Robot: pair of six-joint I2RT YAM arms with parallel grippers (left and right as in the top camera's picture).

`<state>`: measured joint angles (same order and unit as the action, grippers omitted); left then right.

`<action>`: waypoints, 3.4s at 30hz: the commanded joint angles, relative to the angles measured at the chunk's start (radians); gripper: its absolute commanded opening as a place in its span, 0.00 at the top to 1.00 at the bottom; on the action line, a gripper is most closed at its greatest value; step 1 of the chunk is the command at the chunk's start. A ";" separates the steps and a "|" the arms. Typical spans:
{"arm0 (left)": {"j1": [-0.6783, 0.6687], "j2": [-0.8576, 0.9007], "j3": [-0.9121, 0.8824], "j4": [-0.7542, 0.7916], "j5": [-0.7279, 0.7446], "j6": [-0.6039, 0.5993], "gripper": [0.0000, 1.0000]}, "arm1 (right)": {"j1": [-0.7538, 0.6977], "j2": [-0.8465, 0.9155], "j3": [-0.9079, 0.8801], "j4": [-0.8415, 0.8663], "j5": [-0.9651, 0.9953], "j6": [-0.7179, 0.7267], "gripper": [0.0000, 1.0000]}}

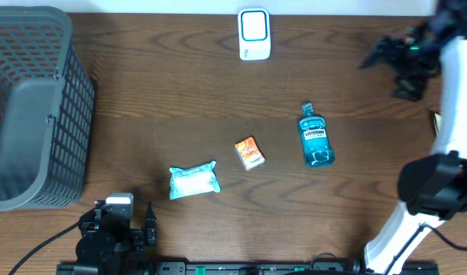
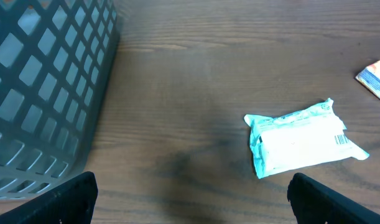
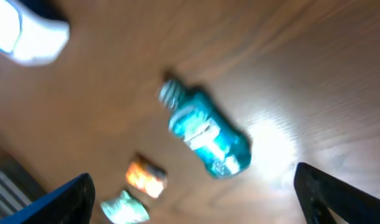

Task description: Scan the item barcode

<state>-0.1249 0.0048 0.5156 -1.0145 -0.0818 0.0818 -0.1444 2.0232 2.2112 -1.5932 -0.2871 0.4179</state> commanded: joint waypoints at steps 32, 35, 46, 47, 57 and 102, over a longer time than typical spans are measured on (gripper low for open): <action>0.002 0.001 -0.002 -0.001 -0.009 -0.002 0.02 | 0.472 -0.262 -1.038 0.690 0.358 -0.165 0.01; 0.002 0.001 -0.002 -0.001 -0.009 -0.001 0.02 | 0.472 -0.262 -1.082 0.792 0.390 -0.165 0.01; 0.002 0.001 -0.002 -0.001 -0.009 -0.001 0.02 | 0.472 -0.244 -1.098 0.851 0.569 -0.191 0.11; 0.002 0.001 -0.002 -0.001 -0.009 -0.001 0.02 | 0.473 -0.235 -1.098 0.854 0.569 -0.196 0.12; 0.002 0.001 -0.002 -0.001 -0.009 -0.001 0.02 | 0.470 -0.043 -1.099 0.895 0.515 -0.195 0.31; 0.002 0.001 -0.002 -0.001 -0.009 -0.001 0.02 | 0.397 -0.025 -1.095 0.862 0.255 -0.179 0.81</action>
<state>-0.1249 0.0048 0.5148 -1.0149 -0.0818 0.0818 0.2485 1.8805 1.2068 -0.7303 0.1280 0.2440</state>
